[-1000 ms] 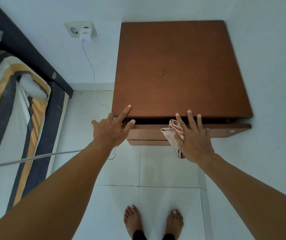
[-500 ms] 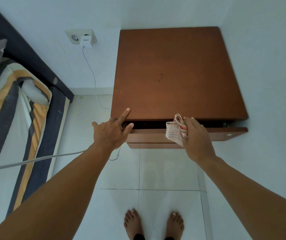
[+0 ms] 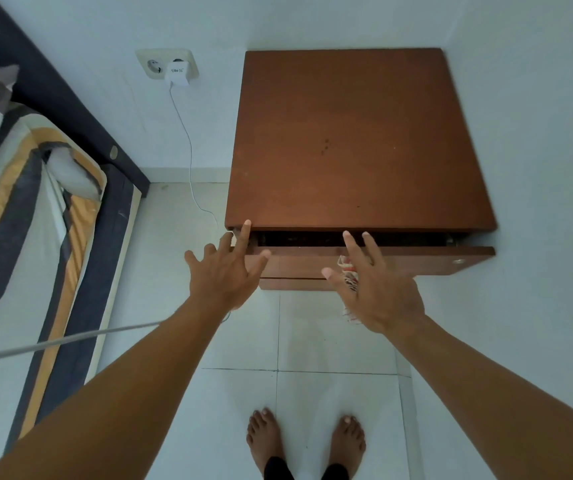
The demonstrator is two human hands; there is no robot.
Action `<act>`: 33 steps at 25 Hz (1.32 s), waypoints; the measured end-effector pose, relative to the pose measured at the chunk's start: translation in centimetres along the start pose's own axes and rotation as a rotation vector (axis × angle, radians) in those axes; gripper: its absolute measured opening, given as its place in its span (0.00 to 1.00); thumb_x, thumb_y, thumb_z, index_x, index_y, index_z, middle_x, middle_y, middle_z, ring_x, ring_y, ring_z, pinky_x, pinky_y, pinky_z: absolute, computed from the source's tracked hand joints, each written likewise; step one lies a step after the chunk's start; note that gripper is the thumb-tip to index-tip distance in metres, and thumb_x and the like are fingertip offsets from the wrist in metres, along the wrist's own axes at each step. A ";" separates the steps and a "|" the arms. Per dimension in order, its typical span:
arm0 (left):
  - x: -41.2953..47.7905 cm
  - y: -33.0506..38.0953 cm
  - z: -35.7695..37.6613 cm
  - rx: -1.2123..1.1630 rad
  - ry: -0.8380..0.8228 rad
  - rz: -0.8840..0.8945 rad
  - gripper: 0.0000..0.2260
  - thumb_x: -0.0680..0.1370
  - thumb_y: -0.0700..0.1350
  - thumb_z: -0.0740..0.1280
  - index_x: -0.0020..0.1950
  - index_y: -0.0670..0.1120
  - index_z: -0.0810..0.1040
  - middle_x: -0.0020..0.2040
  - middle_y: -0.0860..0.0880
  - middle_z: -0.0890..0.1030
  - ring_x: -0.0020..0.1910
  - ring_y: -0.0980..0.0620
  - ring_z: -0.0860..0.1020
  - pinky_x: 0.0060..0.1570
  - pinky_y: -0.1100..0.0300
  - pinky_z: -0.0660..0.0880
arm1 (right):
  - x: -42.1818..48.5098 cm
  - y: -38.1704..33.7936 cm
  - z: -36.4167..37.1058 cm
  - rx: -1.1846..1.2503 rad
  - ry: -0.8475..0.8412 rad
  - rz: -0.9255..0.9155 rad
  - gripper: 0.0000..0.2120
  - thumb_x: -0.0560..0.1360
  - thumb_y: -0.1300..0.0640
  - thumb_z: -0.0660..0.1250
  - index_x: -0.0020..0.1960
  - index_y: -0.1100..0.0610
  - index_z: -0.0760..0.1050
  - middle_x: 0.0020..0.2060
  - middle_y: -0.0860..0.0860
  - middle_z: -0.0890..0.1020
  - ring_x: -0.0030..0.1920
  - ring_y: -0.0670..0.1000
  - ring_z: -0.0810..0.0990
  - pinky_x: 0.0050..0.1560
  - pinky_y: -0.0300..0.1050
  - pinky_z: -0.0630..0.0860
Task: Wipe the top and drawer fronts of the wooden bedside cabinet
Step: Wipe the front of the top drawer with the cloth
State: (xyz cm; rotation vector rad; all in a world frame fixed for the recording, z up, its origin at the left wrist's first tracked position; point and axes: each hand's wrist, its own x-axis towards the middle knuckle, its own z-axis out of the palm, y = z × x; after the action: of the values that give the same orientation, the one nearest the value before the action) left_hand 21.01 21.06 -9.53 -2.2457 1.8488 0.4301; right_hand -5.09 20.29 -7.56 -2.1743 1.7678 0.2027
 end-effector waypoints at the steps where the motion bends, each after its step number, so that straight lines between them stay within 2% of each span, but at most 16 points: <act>1: -1.0 -0.1 0.9 -0.017 0.003 0.000 0.35 0.79 0.70 0.41 0.83 0.57 0.42 0.81 0.48 0.60 0.72 0.39 0.69 0.68 0.32 0.60 | 0.0 -0.4 0.1 -0.015 -0.012 -0.002 0.44 0.73 0.23 0.37 0.84 0.42 0.40 0.84 0.51 0.49 0.66 0.60 0.80 0.46 0.49 0.80; 4: -2.0 -0.6 3.0 -0.044 -0.015 -0.013 0.36 0.80 0.70 0.42 0.83 0.53 0.43 0.84 0.51 0.49 0.75 0.40 0.66 0.70 0.33 0.60 | 0.1 -0.7 0.8 -0.071 0.006 -0.004 0.42 0.76 0.25 0.42 0.84 0.44 0.42 0.84 0.54 0.51 0.62 0.61 0.81 0.47 0.50 0.82; 6: -1.6 -0.8 3.2 -0.060 -0.016 -0.012 0.35 0.80 0.69 0.43 0.83 0.53 0.46 0.84 0.51 0.49 0.76 0.40 0.64 0.70 0.33 0.60 | 0.0 -1.3 1.3 -0.039 0.046 -0.029 0.39 0.79 0.30 0.55 0.84 0.47 0.49 0.79 0.57 0.61 0.55 0.59 0.83 0.43 0.47 0.81; 8: -1.3 -1.2 3.0 -0.077 0.006 0.007 0.33 0.82 0.67 0.44 0.83 0.53 0.49 0.84 0.51 0.52 0.77 0.41 0.62 0.70 0.34 0.60 | 0.3 -2.6 1.8 0.174 0.025 -0.039 0.35 0.76 0.42 0.67 0.79 0.49 0.59 0.69 0.56 0.67 0.51 0.57 0.80 0.41 0.46 0.78; 10: -1.3 -1.9 2.7 -0.108 0.025 0.046 0.30 0.83 0.64 0.44 0.83 0.53 0.52 0.83 0.52 0.54 0.78 0.42 0.61 0.71 0.37 0.61 | 1.1 -4.8 1.7 0.412 0.006 -0.085 0.28 0.75 0.54 0.70 0.73 0.52 0.65 0.61 0.54 0.69 0.53 0.57 0.77 0.43 0.46 0.75; 11: -1.2 -2.3 2.6 -0.125 0.031 0.068 0.30 0.83 0.62 0.44 0.83 0.53 0.53 0.83 0.52 0.55 0.78 0.43 0.61 0.71 0.38 0.62 | 1.5 -6.1 1.4 0.454 0.040 -0.133 0.25 0.76 0.57 0.70 0.71 0.53 0.67 0.60 0.53 0.70 0.54 0.56 0.76 0.44 0.46 0.75; 13: -1.0 -3.2 2.4 -0.149 0.039 0.111 0.31 0.81 0.60 0.43 0.83 0.52 0.56 0.83 0.53 0.57 0.77 0.45 0.61 0.70 0.40 0.63 | 2.6 -8.5 0.4 0.373 0.245 -0.272 0.24 0.77 0.61 0.70 0.72 0.56 0.71 0.61 0.53 0.73 0.56 0.55 0.74 0.50 0.47 0.77; 15: -0.8 -3.8 2.3 -0.163 0.054 0.150 0.30 0.80 0.58 0.44 0.82 0.52 0.58 0.82 0.54 0.60 0.77 0.45 0.62 0.69 0.41 0.65 | 4.0 -10.1 0.0 0.228 0.438 -0.390 0.28 0.75 0.61 0.71 0.74 0.57 0.72 0.63 0.55 0.76 0.57 0.57 0.75 0.53 0.49 0.79; 17: -0.8 -4.2 2.5 -0.179 0.077 0.179 0.28 0.81 0.56 0.45 0.80 0.52 0.63 0.80 0.54 0.64 0.77 0.45 0.63 0.67 0.42 0.66 | 5.0 -10.7 1.9 0.101 0.461 -0.446 0.30 0.72 0.58 0.74 0.74 0.56 0.72 0.65 0.57 0.78 0.60 0.60 0.77 0.56 0.54 0.80; 18: -0.8 -4.4 2.6 -0.184 0.084 0.182 0.27 0.81 0.55 0.45 0.79 0.52 0.64 0.80 0.55 0.64 0.77 0.45 0.62 0.67 0.42 0.65 | 5.2 -10.8 3.5 0.052 0.404 -0.449 0.32 0.72 0.57 0.75 0.74 0.56 0.71 0.67 0.57 0.78 0.64 0.61 0.77 0.61 0.58 0.79; 20: -0.7 -4.6 2.9 -0.180 0.090 0.175 0.28 0.81 0.54 0.44 0.81 0.52 0.62 0.81 0.54 0.62 0.79 0.45 0.60 0.71 0.41 0.62 | 4.8 -10.6 6.7 -0.037 0.256 -0.394 0.37 0.74 0.51 0.72 0.80 0.55 0.64 0.76 0.56 0.71 0.75 0.60 0.69 0.75 0.61 0.67; 22: -0.5 -4.7 3.4 -0.169 0.099 0.170 0.30 0.80 0.56 0.42 0.82 0.52 0.58 0.82 0.53 0.60 0.81 0.45 0.57 0.73 0.40 0.59 | 4.4 -10.7 8.6 -0.026 0.214 -0.332 0.37 0.78 0.43 0.62 0.83 0.53 0.56 0.80 0.54 0.63 0.80 0.59 0.61 0.80 0.61 0.57; 25: -0.6 -4.1 3.7 -0.236 0.081 0.206 0.33 0.80 0.60 0.37 0.83 0.51 0.54 0.83 0.52 0.55 0.83 0.48 0.48 0.79 0.41 0.50 | 4.6 -11.1 8.5 -0.002 0.259 -0.315 0.31 0.84 0.40 0.53 0.83 0.51 0.55 0.81 0.53 0.63 0.81 0.58 0.60 0.81 0.60 0.55; 27: -0.6 -2.4 3.7 -0.317 0.051 0.242 0.35 0.80 0.62 0.35 0.84 0.49 0.51 0.84 0.50 0.52 0.83 0.50 0.45 0.80 0.43 0.45 | 4.6 -10.3 8.6 -0.023 0.290 -0.309 0.29 0.85 0.43 0.52 0.84 0.50 0.54 0.81 0.52 0.62 0.81 0.57 0.59 0.81 0.59 0.54; 29: -0.6 -0.4 3.7 -0.357 0.016 0.178 0.36 0.79 0.63 0.34 0.84 0.47 0.48 0.84 0.49 0.49 0.82 0.51 0.43 0.80 0.44 0.41 | 4.2 -8.4 8.7 -0.037 0.309 -0.283 0.28 0.86 0.45 0.52 0.84 0.51 0.54 0.81 0.52 0.62 0.81 0.57 0.59 0.80 0.59 0.55; 33: -0.8 1.9 3.5 -0.156 -0.031 0.047 0.39 0.79 0.67 0.35 0.83 0.43 0.43 0.84 0.45 0.44 0.82 0.46 0.42 0.77 0.41 0.37 | 3.6 -2.7 8.3 -0.081 0.327 -0.181 0.28 0.85 0.45 0.54 0.82 0.54 0.58 0.79 0.56 0.65 0.80 0.60 0.61 0.80 0.60 0.57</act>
State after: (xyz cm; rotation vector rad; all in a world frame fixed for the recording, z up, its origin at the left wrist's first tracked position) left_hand 18.69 22.62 -12.44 -2.2827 1.9167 0.6334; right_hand -0.92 20.24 -15.98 -2.5272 1.7327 -0.1358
